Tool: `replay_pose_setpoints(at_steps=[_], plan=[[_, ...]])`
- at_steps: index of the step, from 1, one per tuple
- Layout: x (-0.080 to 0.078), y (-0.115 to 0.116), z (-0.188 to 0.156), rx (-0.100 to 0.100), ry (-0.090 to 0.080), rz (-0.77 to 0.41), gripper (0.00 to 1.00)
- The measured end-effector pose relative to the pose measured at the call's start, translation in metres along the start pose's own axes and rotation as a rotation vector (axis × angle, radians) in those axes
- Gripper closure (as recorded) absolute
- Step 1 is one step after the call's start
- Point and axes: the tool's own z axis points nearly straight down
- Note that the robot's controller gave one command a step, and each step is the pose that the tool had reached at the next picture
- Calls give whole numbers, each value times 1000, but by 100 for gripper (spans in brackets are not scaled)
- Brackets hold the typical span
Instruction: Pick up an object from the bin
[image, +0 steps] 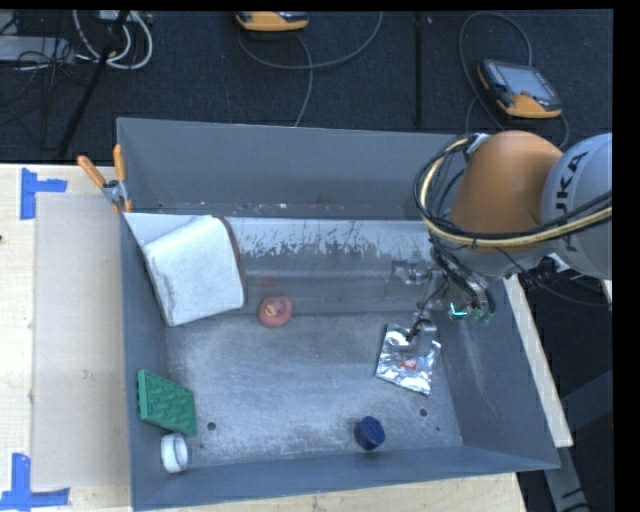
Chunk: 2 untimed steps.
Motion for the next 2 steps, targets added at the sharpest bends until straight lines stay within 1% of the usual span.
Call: replay_pose_setpoints(at_steps=[1, 2], plan=[[27, -31, 95, 0, 2, 53, 0], [24, -30, 90, 0, -7, 48, 100]])
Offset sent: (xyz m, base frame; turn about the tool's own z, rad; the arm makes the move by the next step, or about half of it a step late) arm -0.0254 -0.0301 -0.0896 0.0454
